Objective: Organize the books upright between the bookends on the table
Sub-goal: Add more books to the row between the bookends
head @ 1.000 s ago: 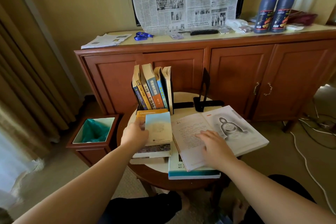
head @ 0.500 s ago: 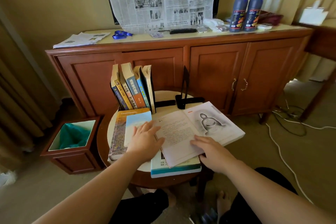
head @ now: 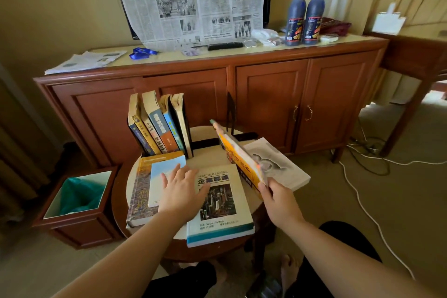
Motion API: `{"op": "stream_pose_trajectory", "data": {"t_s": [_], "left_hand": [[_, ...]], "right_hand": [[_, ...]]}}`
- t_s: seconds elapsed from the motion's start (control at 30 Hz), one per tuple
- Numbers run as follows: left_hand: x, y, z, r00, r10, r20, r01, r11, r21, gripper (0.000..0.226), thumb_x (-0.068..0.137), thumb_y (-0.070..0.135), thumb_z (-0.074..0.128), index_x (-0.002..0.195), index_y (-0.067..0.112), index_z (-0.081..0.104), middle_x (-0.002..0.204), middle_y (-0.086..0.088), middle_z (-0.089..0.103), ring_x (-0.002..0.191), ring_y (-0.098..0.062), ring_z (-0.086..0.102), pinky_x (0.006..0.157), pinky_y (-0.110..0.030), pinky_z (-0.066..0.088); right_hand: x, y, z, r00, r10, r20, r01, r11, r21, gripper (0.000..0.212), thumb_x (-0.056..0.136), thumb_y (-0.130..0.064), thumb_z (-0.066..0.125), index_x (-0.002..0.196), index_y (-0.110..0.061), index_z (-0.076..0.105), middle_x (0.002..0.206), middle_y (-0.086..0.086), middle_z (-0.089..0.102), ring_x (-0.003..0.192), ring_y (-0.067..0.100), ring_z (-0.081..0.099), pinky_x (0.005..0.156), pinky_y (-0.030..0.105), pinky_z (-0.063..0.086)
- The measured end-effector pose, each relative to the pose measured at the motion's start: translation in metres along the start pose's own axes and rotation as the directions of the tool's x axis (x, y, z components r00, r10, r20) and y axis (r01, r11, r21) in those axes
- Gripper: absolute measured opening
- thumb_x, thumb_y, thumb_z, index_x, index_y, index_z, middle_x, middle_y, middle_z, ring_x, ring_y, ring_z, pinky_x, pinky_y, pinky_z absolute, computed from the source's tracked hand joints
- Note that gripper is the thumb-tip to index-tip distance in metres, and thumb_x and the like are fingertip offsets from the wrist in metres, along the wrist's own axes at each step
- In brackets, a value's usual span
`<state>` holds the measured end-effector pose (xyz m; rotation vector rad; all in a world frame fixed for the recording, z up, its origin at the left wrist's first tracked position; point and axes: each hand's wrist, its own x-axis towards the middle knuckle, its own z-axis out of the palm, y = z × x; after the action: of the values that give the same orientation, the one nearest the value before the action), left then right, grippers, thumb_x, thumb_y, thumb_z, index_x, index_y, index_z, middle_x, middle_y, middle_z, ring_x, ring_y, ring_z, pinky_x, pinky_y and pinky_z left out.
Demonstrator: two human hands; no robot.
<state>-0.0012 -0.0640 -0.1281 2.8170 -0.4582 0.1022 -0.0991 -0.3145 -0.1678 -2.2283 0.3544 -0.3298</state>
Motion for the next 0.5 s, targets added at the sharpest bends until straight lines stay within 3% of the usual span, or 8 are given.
{"op": "stream_pose_trajectory", "data": {"t_s": [0.07,0.13,0.23,0.33,0.4,0.5], "left_hand": [[0.000,0.004,0.001,0.998,0.037,0.043,-0.041,0.993,0.110,0.062,0.100,0.062,0.047,0.154,0.031,0.044,0.169,-0.004,0.029,0.162,-0.028,0.002,0.127,-0.062,-0.006],[-0.002,0.009,0.001,0.995,0.070,0.075,-0.083,0.979,0.188,0.059,0.099,0.059,0.049,0.150,0.031,0.048,0.168,-0.005,0.028,0.162,-0.029,-0.002,0.126,-0.066,-0.008],[-0.002,0.017,0.003,0.986,0.094,0.138,-0.130,0.953,0.275,0.057,0.099,0.061,0.048,0.148,0.031,0.050,0.170,-0.003,0.026,0.161,-0.028,-0.004,0.123,-0.069,-0.011],[-0.003,0.021,0.006,0.979,0.083,0.185,-0.137,0.944,0.301,0.058,0.098,0.067,0.047,0.145,0.034,0.054,0.168,0.001,0.032,0.161,-0.027,-0.005,0.120,-0.073,-0.015],[-0.004,0.022,0.008,0.976,0.081,0.202,-0.144,0.937,0.319,0.062,0.095,0.074,0.045,0.142,0.035,0.056,0.165,0.003,0.037,0.161,-0.028,-0.002,0.119,-0.075,-0.014],[-0.005,0.022,0.008,0.972,0.083,0.220,-0.154,0.932,0.329,0.066,0.092,0.079,0.043,0.140,0.037,0.059,0.161,0.006,0.044,0.161,-0.028,0.001,0.119,-0.075,-0.013]], "right_hand": [[0.007,0.005,-0.001,0.994,0.069,-0.086,-0.064,0.996,0.054,0.021,0.107,-0.040,0.054,0.119,-0.024,0.059,0.110,-0.005,0.067,0.092,0.008,0.064,0.072,0.026,0.059],[0.014,0.011,-0.005,0.971,0.159,-0.179,-0.154,0.987,0.046,0.021,0.100,-0.036,0.067,0.110,-0.022,0.056,0.107,-0.003,0.065,0.097,0.017,0.066,0.075,0.035,0.061],[0.023,0.028,-0.010,0.903,0.337,-0.267,-0.370,0.925,-0.086,0.069,0.081,-0.047,0.086,0.128,-0.012,0.050,0.129,0.009,0.055,0.123,0.032,0.053,0.093,0.049,0.056],[0.025,0.036,-0.017,0.826,0.519,-0.220,-0.537,0.843,-0.028,0.121,0.068,-0.056,0.092,0.156,-0.008,0.024,0.151,0.018,0.036,0.142,0.039,0.035,0.106,0.057,0.045],[0.028,0.038,-0.023,0.804,0.561,-0.199,-0.573,0.820,-0.003,0.140,0.061,-0.057,0.096,0.162,-0.010,0.011,0.159,0.019,0.027,0.148,0.040,0.028,0.110,0.060,0.041],[0.042,0.037,-0.035,0.827,0.536,-0.167,-0.558,0.818,-0.138,0.158,0.050,-0.064,0.097,0.165,-0.014,0.000,0.169,0.017,0.014,0.154,0.040,0.018,0.117,0.060,0.034]]}}
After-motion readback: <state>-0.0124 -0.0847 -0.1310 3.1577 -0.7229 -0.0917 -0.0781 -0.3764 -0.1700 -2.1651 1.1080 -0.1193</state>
